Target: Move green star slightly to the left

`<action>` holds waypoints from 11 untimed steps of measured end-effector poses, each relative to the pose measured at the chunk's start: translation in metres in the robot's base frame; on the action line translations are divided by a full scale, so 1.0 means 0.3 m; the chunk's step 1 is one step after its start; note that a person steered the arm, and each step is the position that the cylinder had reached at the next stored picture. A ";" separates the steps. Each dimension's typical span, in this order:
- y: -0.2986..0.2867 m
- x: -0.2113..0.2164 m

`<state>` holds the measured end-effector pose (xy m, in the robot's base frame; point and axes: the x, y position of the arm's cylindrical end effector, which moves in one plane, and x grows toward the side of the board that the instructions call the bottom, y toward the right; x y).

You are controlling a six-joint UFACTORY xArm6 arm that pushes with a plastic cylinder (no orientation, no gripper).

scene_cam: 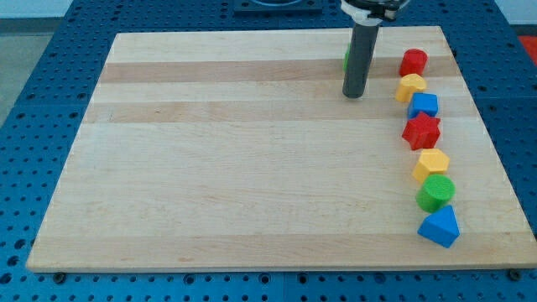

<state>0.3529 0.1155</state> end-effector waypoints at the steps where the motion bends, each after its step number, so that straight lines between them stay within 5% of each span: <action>1: 0.151 -0.010; 6: 0.156 -0.337; 11: -0.268 0.047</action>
